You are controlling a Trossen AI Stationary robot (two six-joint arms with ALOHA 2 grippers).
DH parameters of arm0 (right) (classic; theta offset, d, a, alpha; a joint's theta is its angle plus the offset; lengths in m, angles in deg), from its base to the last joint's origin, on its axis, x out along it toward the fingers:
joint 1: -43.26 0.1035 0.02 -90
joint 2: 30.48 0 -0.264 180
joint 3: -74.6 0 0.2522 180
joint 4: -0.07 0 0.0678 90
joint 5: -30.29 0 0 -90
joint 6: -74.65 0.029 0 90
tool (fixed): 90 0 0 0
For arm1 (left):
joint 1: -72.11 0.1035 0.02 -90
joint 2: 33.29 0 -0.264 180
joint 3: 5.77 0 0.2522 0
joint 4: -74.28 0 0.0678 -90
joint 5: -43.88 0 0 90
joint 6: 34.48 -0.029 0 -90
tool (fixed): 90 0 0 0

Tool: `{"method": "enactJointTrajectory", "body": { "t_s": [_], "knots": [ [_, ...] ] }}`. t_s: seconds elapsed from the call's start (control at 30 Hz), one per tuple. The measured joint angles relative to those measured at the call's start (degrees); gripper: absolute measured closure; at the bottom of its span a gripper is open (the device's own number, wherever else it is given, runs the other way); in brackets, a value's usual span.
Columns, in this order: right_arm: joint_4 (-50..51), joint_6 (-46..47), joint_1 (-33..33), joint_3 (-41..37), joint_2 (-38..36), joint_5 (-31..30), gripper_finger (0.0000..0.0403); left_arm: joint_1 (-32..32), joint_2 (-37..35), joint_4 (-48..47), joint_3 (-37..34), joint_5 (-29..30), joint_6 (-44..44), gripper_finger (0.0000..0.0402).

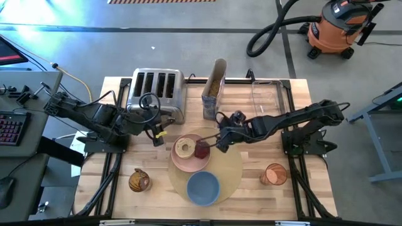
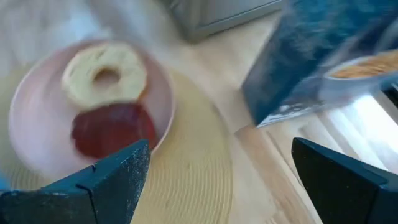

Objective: Arrange a breakfast setting
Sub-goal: Pour the cereal into the blue bowl

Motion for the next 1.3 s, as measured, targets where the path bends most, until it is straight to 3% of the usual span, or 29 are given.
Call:
{"method": "enactJointTrajectory", "body": {
  "t_s": [0.2, 0.47, 1.13, 1.3],
  "knots": [
    [-2.0, 8.8, -0.3, 0.0, 1.0, -3.7, 0.0032, 0.0, 0.0, -0.1, 0.0, 0.0, 0.0, 0.0252],
    [-4.3, 16.1, -1.4, 0.0, 3.4, -4.3, 0.0032, 0.0, -2.1, -0.1, 0.1, 0.2, -1.7, 0.0252],
    [-14.7, 30.1, -3.4, 0.0, 17.4, -23.4, 0.0032, 0.0, -9.9, -5.2, 0.1, -0.2, -0.6, 0.0252],
    [-18.4, 31.7, -4.4, 0.0, 20.2, -24.4, 0.0032, 0.0, -9.8, -6.8, 0.1, -0.1, 0.2, 0.0252]
  ]
}}
